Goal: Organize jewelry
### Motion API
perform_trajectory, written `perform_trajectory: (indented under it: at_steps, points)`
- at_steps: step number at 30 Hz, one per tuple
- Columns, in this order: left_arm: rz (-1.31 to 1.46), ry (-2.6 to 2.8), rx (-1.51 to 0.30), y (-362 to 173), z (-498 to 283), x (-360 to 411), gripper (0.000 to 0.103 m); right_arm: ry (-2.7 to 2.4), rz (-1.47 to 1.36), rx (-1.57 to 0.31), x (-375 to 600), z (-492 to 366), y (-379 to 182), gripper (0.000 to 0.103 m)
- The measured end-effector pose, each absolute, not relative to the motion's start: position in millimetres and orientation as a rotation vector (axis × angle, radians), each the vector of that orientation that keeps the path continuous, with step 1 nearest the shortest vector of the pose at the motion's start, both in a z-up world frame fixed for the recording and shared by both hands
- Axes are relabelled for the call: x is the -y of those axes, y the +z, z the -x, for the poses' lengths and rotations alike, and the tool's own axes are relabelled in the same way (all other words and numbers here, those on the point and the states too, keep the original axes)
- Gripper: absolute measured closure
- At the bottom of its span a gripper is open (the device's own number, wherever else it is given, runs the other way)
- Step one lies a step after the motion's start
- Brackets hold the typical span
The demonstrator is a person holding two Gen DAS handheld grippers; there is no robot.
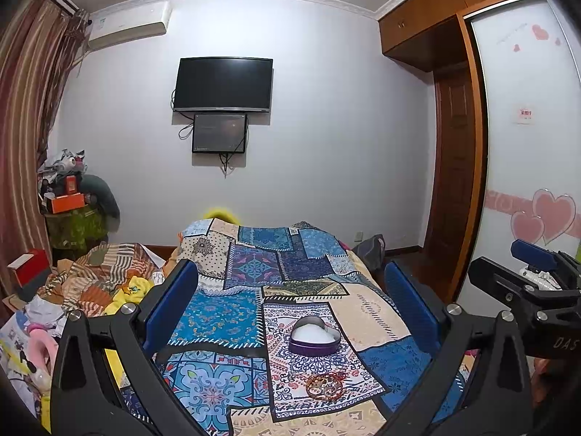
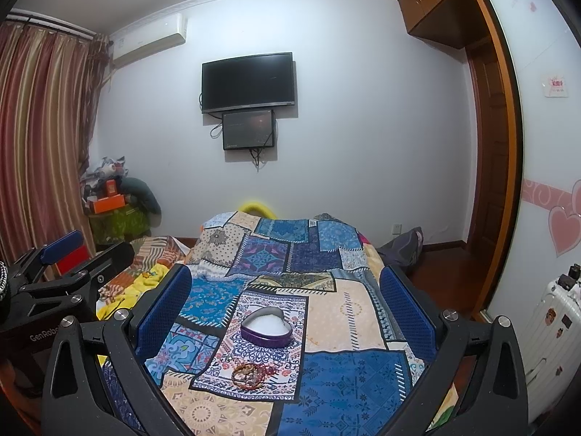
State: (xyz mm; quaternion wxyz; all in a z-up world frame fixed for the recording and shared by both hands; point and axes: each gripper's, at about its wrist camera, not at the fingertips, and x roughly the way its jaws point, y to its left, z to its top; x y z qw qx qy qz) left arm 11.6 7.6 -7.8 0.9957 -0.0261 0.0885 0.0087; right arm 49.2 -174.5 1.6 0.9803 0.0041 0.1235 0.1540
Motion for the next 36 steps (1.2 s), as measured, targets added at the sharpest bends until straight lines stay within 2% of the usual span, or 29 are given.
perform_trajectory:
  at_steps: [36]
  points:
    - [0.058,0.024,-0.182,-10.5,-13.7,-6.8,0.000,0.307,-0.009,-0.248,173.2,-49.6,3.8,0.000]
